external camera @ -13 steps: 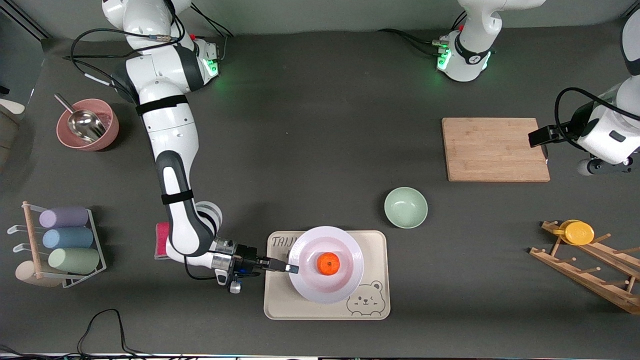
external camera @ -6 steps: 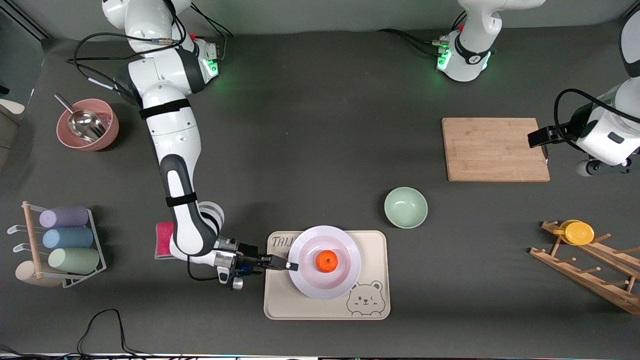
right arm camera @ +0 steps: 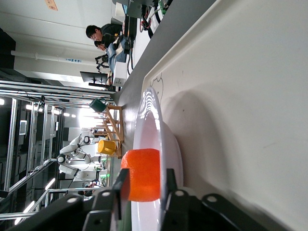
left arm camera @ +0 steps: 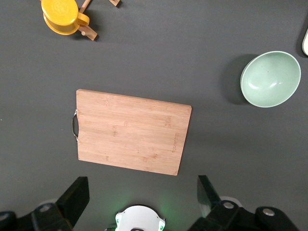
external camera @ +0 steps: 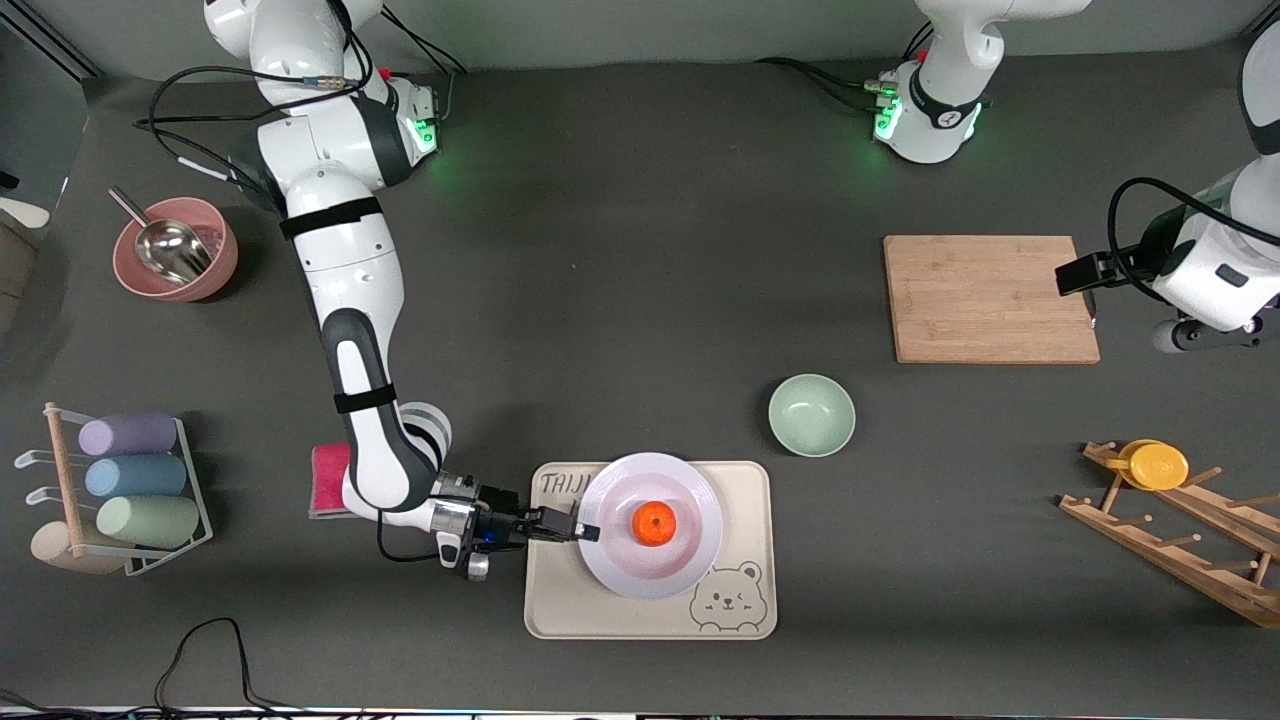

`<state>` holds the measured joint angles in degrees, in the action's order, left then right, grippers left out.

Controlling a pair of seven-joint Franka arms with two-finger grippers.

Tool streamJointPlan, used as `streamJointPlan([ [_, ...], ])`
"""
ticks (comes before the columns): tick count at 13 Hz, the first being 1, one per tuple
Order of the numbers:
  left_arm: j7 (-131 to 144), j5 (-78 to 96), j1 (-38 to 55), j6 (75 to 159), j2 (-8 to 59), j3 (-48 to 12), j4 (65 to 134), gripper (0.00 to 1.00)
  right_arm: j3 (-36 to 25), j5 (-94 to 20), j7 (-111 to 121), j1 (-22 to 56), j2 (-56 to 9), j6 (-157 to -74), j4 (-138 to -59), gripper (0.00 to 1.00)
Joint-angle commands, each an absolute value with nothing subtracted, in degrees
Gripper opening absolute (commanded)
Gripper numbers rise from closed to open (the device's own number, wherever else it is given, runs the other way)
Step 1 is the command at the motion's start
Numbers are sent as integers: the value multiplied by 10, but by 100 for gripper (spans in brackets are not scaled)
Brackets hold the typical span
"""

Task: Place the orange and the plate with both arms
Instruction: 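Lower the plate onto the placemat and open the right gripper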

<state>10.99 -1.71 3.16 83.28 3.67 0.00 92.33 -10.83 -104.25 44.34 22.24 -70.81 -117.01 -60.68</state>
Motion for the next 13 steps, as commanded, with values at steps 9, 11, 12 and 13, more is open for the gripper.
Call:
streamJointPlan([
  [9, 107, -19, 29, 819, 43, -1, 905, 100, -114, -956, 371, 218, -673, -1178, -607, 52],
  [11, 108, -17, 28, 818, 42, -1, 906, 100, -114, -892, 367, 206, -669, -1178, -608, 54],
  [12, 109, -14, 29, 817, 42, -1, 906, 100, -117, -868, 367, 203, -664, -1177, -609, 55],
  [13, 110, -12, 29, 818, 42, -1, 906, 100, -123, -847, 363, 196, -657, -1177, -613, 56],
])
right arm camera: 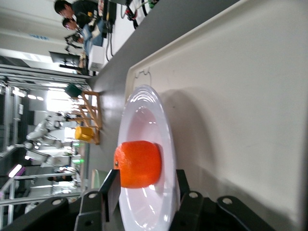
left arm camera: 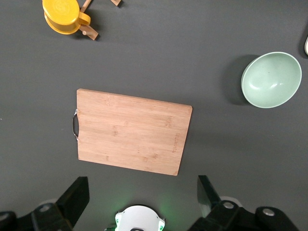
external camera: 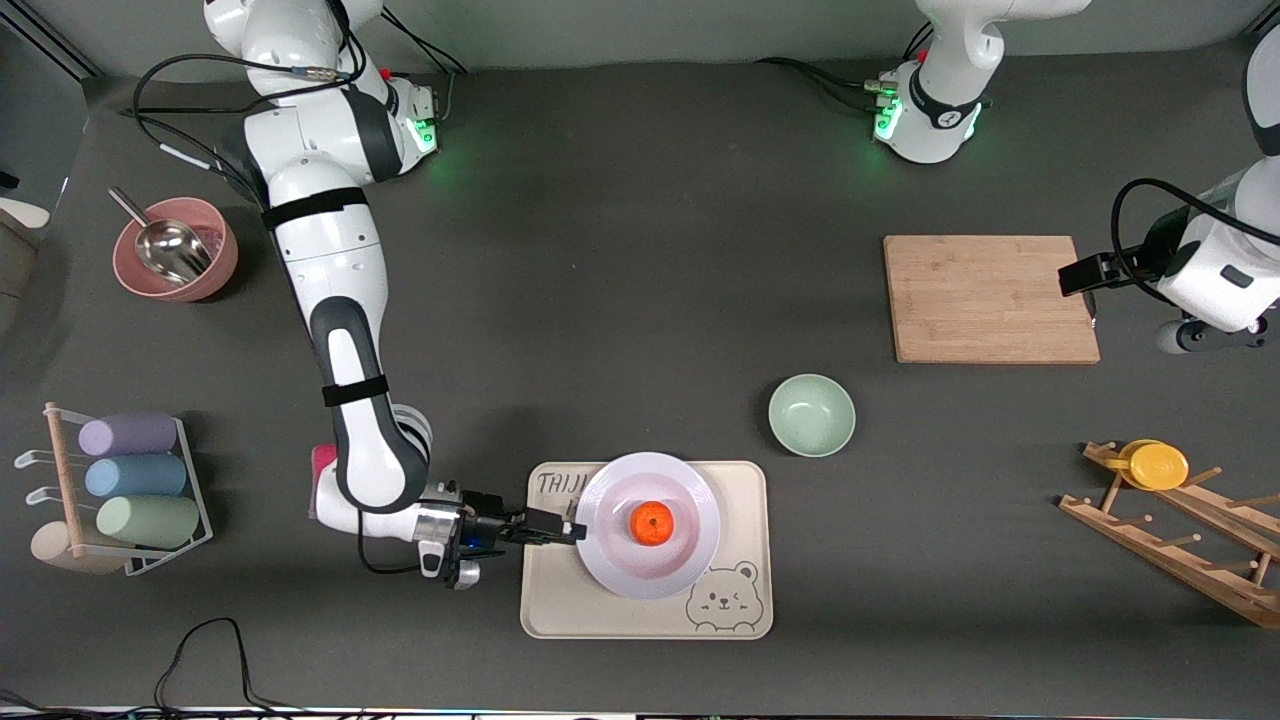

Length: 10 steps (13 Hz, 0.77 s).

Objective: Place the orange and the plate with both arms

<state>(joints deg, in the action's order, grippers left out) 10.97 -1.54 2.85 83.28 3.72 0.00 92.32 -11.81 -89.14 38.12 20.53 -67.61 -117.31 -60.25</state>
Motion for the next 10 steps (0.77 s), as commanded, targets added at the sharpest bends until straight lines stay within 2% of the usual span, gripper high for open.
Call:
streamJointPlan([
  [1, 106, -14, 31, 823, 42, -1, 906, 100, -125, -819, 341, 192, -645, -1174, -620, 58],
  [3, 105, -13, 30, 821, 42, -1, 906, 100, -127, -725, 282, 182, -603, -1169, -640, 60],
  [5, 112, -13, 31, 817, 43, -1, 907, 100, -127, -620, 205, 176, -555, -1149, -658, 67],
  [6, 112, -14, 28, 817, 43, 1, 908, 100, -127, -567, 171, 172, -531, -1129, -663, 73],
  [7, 112, -14, 26, 813, 43, 1, 908, 100, -128, -512, 141, 168, -506, -1104, -664, 88],
  [9, 113, -14, 27, 809, 44, 1, 908, 100, -127, -408, 95, 156, -448, -1047, -678, 100],
  [10, 114, -14, 29, 809, 45, 1, 910, 100, -127, -376, 84, 149, -400, -1018, -715, 100],
])
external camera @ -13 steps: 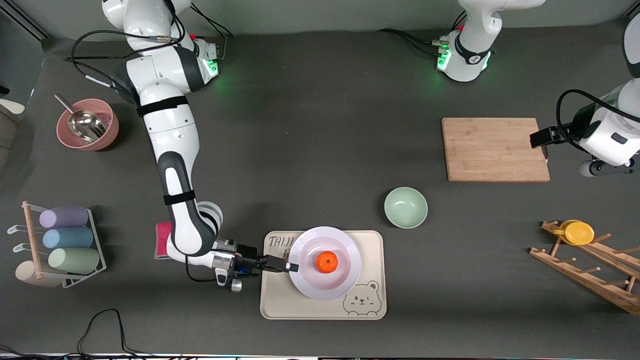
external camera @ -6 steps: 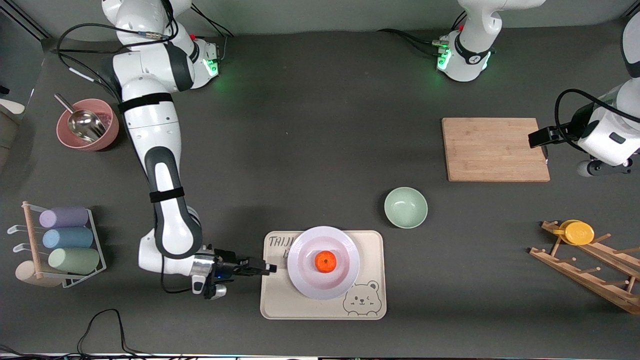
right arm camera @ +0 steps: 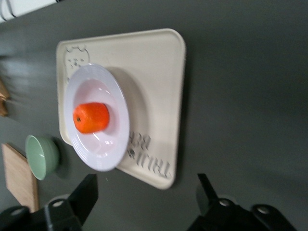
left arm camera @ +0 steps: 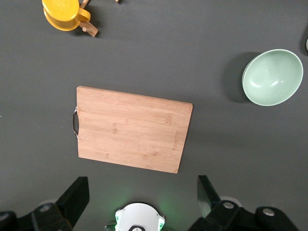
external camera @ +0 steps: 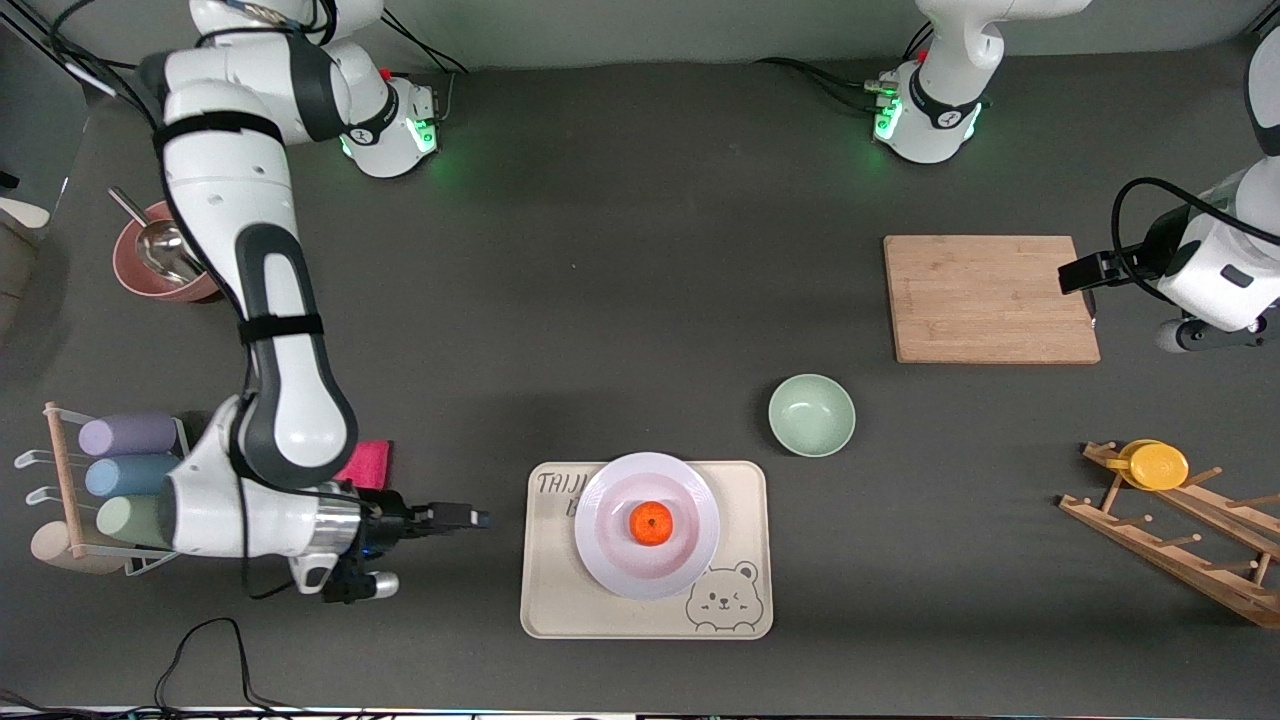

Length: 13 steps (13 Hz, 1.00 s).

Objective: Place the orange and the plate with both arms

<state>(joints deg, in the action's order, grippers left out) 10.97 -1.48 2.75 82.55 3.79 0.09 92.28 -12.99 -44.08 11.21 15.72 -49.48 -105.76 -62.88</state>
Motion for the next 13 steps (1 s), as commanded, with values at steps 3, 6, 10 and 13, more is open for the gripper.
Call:
streamJointPlan([
  [3, 114, -14, 29, 813, 47, 1, 911, 100, -127, -269, 58, 138, -261, -1001, -835, 100],
  [6, 116, -13, 33, 816, 49, 1, 911, 100, -122, -121, 13, 127, -170, -942, -846, 100],
  [10, 119, -5, 32, 828, 41, -1, 911, 100, -113, -47, 12, 92, -92, -894, -860, 100],
  [13, 149, 4, 33, 837, 2, -1, 949, 100, -92, -29, 4, 67, -37, -898, -899, 100],
])
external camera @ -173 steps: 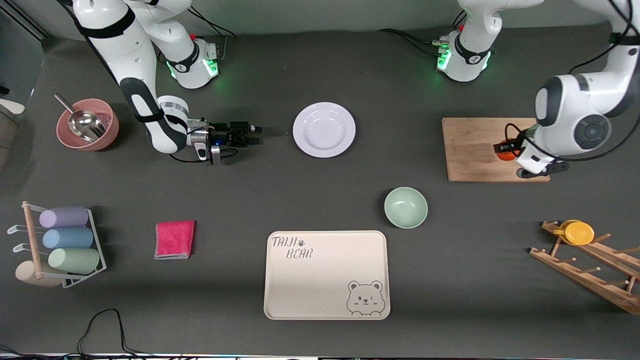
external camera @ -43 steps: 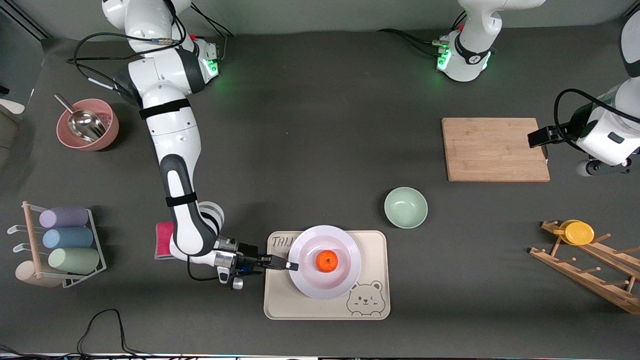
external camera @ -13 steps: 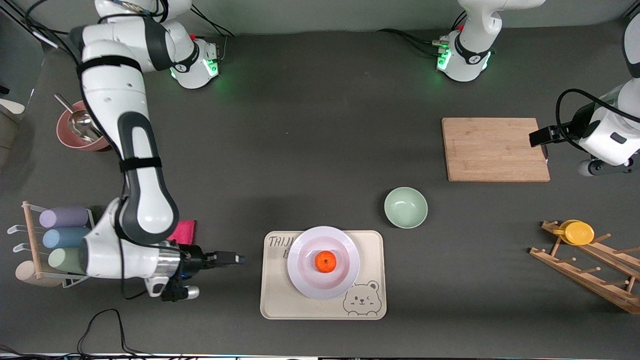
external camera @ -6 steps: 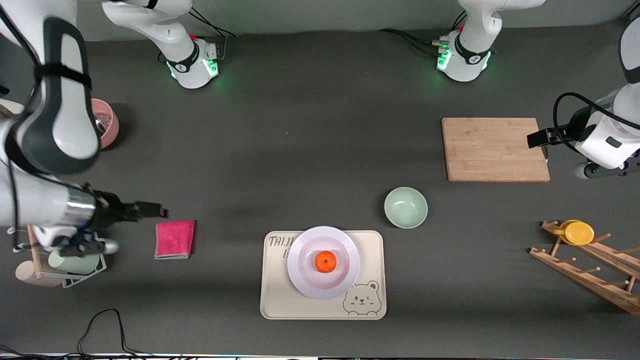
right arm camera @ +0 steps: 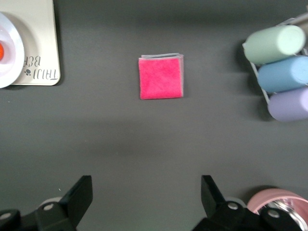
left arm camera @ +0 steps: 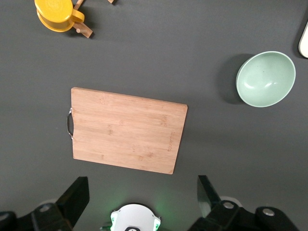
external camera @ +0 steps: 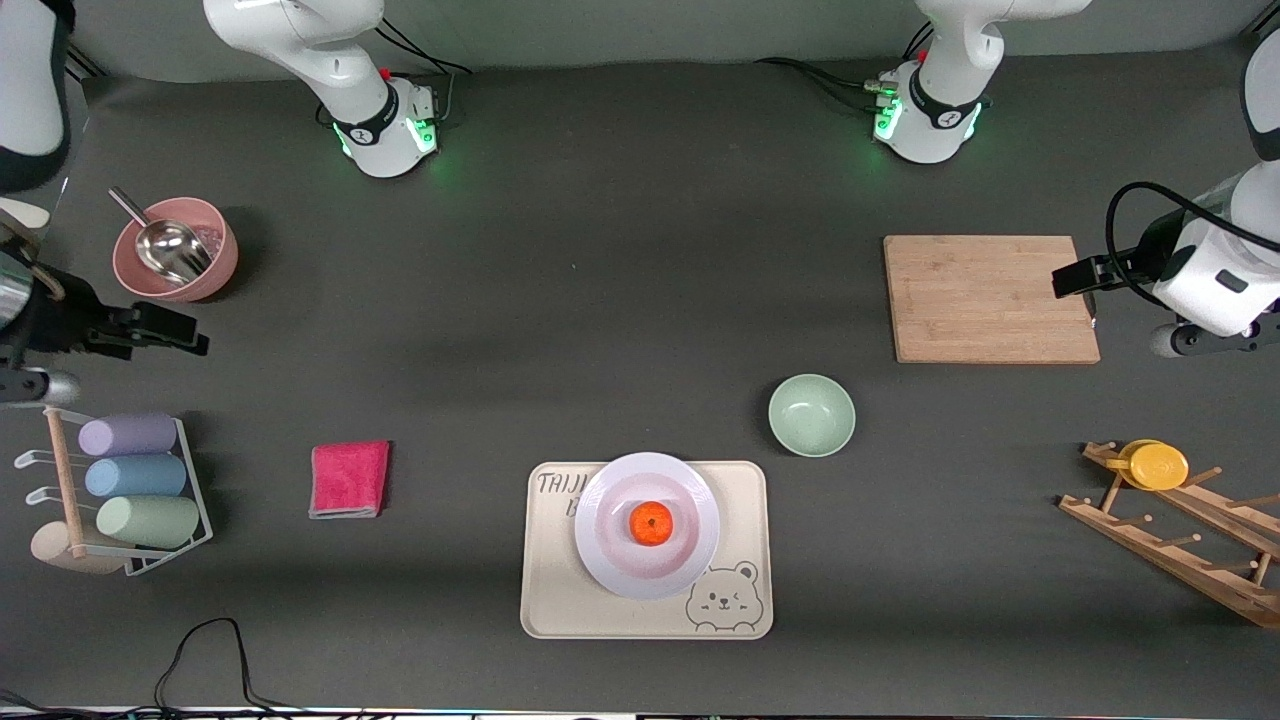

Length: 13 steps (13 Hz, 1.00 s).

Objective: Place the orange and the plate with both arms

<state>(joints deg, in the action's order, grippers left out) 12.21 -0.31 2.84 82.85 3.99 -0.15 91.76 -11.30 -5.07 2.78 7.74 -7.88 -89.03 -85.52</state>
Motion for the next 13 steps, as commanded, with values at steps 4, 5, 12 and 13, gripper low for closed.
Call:
streamJointPlan([
  [4, 154, 9, 33, 845, -33, -1, 982, 100, -94, -9, -1, 71, -32, -907, -897, 100],
  [5, 152, 13, 32, 851, -33, -1, 979, 100, -95, -8, -2, 72, -32, -907, -897, 100],
  [12, 144, 45, 27, 861, -29, 2, 972, 100, -98, 4, -2, 71, -23, -899, -899, 100],
  [13, 144, 47, 26, 861, -28, 2, 972, 100, -98, 4, -3, 71, -23, -899, -901, 100],
])
